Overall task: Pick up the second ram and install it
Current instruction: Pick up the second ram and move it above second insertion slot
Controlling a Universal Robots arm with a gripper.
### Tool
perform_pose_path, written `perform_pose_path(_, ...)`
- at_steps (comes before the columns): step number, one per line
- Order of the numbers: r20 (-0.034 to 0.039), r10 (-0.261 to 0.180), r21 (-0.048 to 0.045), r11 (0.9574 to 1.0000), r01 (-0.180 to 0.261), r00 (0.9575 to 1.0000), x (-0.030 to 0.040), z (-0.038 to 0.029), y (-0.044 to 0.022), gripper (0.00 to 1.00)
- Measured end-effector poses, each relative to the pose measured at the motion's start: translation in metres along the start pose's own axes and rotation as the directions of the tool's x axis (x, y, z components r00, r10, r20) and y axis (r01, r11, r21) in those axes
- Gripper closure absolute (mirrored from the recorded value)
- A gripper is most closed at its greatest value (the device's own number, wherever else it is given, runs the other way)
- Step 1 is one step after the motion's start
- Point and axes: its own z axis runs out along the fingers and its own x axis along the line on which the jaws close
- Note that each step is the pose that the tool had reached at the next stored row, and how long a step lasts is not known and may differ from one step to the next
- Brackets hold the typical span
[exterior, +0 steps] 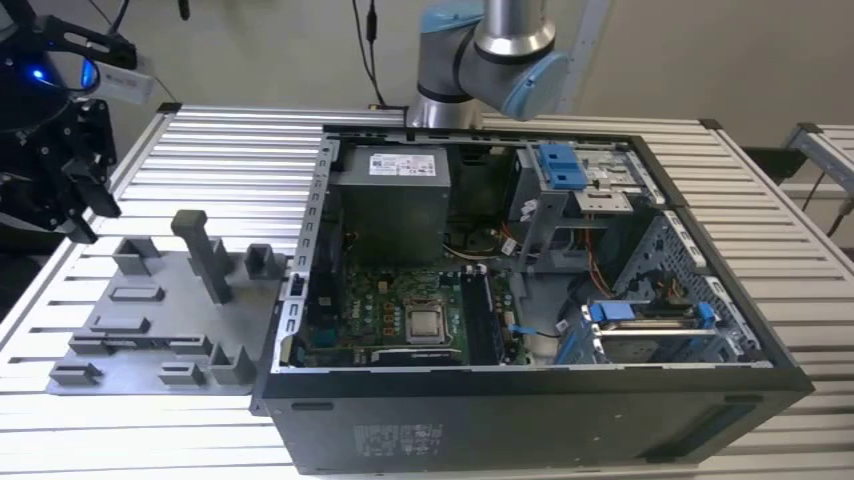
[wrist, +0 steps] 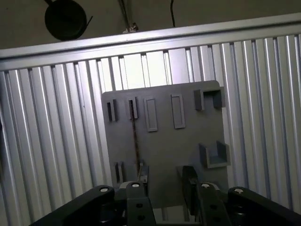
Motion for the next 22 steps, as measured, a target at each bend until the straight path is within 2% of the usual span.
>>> perform_pose_path(3,0.0003,-0.003,0.0004,1.0000,0.003,1.0000,0.0001,0.0026,0.0000,0.58)
perform_pose_path(7,-0.0001,-0.015,-0.0001,0.9999,0.015,0.9999,0.0008,0.0095,-0.0003,0.58)
perform_pose_path(22,-0.0003,-0.036,-0.0005,0.9994,0.036,0.9994,0.0132,0.0353,-0.0033,0.58)
